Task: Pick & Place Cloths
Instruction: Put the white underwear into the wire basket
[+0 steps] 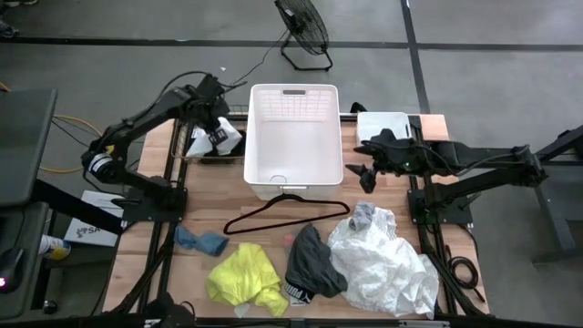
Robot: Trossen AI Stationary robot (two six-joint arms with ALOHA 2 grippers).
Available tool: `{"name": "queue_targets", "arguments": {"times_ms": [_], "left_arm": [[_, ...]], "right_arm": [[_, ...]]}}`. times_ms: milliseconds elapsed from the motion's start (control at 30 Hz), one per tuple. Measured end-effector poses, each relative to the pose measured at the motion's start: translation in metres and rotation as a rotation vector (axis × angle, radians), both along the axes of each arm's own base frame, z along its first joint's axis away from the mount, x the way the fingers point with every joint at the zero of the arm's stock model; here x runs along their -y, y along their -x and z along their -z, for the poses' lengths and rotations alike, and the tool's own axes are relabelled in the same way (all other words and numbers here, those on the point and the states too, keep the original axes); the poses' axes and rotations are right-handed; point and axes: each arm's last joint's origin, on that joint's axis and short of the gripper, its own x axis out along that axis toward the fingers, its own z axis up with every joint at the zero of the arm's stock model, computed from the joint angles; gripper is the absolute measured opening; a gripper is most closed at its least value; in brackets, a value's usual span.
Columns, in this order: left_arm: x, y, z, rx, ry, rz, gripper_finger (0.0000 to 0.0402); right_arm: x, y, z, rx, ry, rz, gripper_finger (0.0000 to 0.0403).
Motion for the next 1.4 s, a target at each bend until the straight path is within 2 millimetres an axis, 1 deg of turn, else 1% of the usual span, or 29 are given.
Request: {"name": "queue_targets", "arguments": {"times_ms": [233,633,733,900,1000,1133,1233,1400], "left_arm": [[0.002,0.001,0.025,-0.005,0.014,-0.01,0.0],[0.006,0.004,0.056,0.034,0.034,-0.07,0.0],[0.007,0.004,0.061,0.032,0.044,-0.071,0.0],[0.008,0.005,0.062,0.037,0.051,-0.069,0.0004],[0.007,0.004,0.062,0.039,0.049,-0.069,0.0019],[0.007,0.004,0.061,0.053,0.044,-0.089,0.0053],[0.007,0.004,0.061,0.053,0.043,-0.089,0.0091],[0.007,0.004,0.059,0.049,0.047,-0.089,0.0167]], "right_arm": [[-0.005,0.0,0.0,0.002,0.005,0.003,0.0271],[-0.006,0.001,0.0,0.002,0.029,0.027,0.0271],[-0.006,0.001,0.0,0.001,0.032,0.028,0.0271],[-0.006,0.001,0.0,0.001,0.032,0.028,0.0271],[-0.006,0.001,0.0,0.001,0.032,0.028,0.0271],[-0.006,0.001,0.0,0.001,0.032,0.028,0.0271],[-0.006,0.001,0.0,0.001,0.032,0.028,0.0271],[-0.006,0.001,0.0,0.0,0.03,0.024,0.0271]]}}
